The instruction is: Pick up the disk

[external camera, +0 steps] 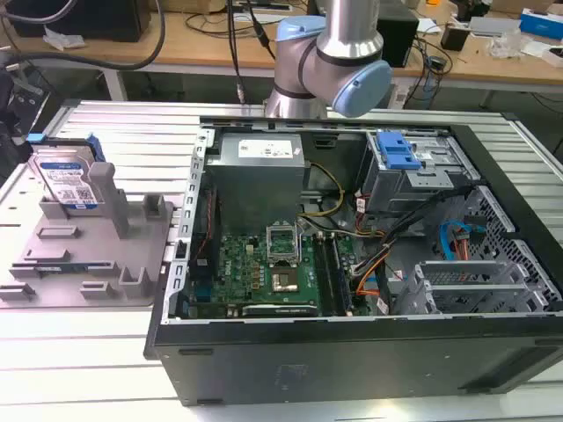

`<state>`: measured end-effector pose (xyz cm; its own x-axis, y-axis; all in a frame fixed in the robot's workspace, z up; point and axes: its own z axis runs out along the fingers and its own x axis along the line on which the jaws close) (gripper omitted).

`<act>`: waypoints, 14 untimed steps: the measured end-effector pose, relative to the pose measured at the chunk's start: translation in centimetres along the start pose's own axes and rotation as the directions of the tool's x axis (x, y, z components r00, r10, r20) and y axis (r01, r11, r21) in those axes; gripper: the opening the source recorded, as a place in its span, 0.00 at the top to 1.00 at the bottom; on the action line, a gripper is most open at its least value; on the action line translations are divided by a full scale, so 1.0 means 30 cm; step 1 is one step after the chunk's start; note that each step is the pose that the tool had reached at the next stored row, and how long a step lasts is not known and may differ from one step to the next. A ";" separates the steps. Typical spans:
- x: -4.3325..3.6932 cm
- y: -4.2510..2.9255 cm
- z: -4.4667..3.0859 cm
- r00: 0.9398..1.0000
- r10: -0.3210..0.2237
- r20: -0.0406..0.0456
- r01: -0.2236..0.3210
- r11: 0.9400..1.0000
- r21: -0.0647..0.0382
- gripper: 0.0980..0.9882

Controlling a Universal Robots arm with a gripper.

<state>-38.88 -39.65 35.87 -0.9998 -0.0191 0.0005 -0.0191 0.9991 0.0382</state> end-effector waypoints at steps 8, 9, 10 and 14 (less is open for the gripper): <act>0.000 0.000 0.000 1.000 0.000 0.000 0.000 1.000 0.000 0.99; 0.000 0.000 0.000 1.000 0.000 0.000 0.000 1.000 0.000 0.99; 0.000 0.000 0.000 1.000 0.000 0.000 0.000 1.000 0.000 0.99; 0.000 0.000 0.000 1.000 -0.009 0.000 0.009 1.000 0.000 0.99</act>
<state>-38.89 -39.65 35.87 -0.9996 -0.0276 0.0005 -0.0276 0.9989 0.0382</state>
